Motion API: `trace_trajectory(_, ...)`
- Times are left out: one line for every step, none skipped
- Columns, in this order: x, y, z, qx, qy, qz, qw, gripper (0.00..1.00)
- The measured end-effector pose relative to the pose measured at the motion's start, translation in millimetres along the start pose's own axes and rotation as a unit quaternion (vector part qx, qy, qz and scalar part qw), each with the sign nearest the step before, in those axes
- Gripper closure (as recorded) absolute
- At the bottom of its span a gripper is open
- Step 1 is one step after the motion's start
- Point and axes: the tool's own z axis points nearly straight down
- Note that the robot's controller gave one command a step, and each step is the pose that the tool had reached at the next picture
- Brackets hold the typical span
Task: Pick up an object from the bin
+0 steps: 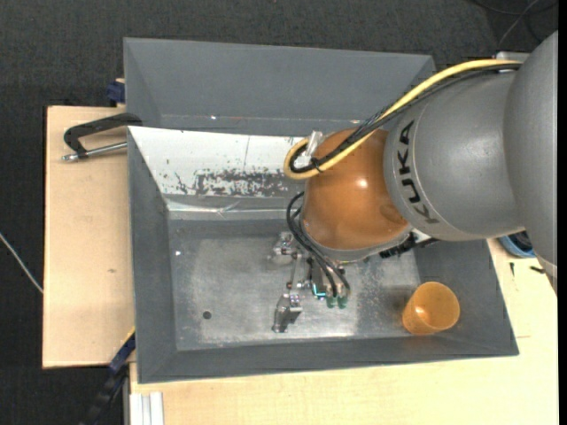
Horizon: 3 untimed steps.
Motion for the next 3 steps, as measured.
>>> trace_trajectory(-50.1, -75, 62, -0.001, -0.0076, -0.042, 0.9991, 0.00)
trace_trajectory(-73.8, -117, 36, 0.000, -0.0084, 0.071, 0.9975, 0.00)
trace_trajectory(-93.4, -161, 59, -0.007, -0.0063, 0.057, 0.9983, 0.00)
